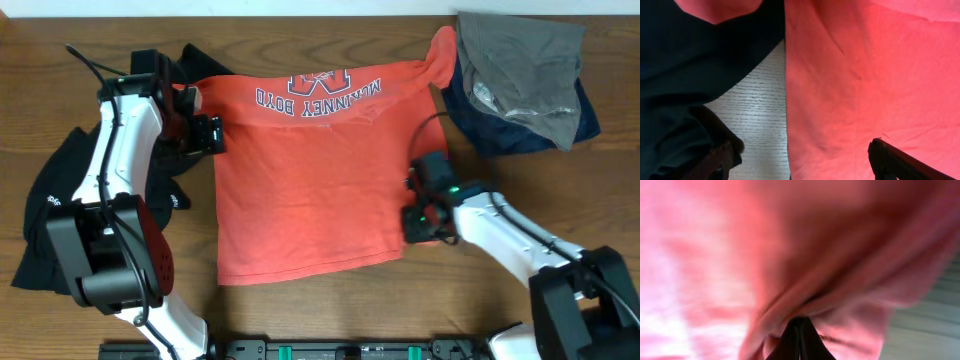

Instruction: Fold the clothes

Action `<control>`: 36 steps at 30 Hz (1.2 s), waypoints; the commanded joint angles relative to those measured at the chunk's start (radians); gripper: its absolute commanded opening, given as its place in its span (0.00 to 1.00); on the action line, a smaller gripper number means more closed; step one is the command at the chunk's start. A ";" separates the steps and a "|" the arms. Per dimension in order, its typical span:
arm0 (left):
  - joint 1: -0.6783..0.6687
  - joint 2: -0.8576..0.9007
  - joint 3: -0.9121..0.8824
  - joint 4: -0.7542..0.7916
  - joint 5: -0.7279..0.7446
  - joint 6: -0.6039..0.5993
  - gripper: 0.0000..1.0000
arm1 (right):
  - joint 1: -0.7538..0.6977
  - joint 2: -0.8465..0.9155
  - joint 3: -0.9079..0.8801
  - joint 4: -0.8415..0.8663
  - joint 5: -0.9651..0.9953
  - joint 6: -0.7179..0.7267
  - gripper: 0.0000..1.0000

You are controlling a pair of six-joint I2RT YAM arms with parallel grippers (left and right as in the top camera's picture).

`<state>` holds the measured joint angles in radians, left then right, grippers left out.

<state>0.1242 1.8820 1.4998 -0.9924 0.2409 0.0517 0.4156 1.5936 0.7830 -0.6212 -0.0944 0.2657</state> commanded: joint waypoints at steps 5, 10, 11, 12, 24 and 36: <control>0.033 0.000 -0.004 0.004 0.010 -0.005 0.88 | 0.240 0.112 0.241 -0.101 -0.012 -0.105 0.01; 0.054 0.000 -0.004 0.003 0.010 -0.005 0.88 | 0.334 0.195 0.440 -0.169 -0.008 -0.140 0.01; 0.058 0.000 -0.004 0.003 0.010 -0.005 0.88 | 0.338 0.198 0.465 -0.171 -0.007 -0.139 0.01; 0.061 0.000 -0.004 0.003 0.010 -0.005 0.88 | 0.336 0.198 0.491 -0.172 -0.006 -0.118 0.01; -0.104 -0.001 -0.004 0.005 0.064 0.052 0.87 | -0.137 0.115 0.661 -0.288 -0.027 -0.028 0.71; -0.649 0.000 -0.004 0.056 0.026 0.021 0.88 | -0.462 0.107 0.671 -0.299 -0.071 -0.088 0.87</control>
<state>-0.4419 1.8820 1.4998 -0.9466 0.2882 0.0780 -0.0116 1.7191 1.4391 -0.9226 -0.1482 0.1997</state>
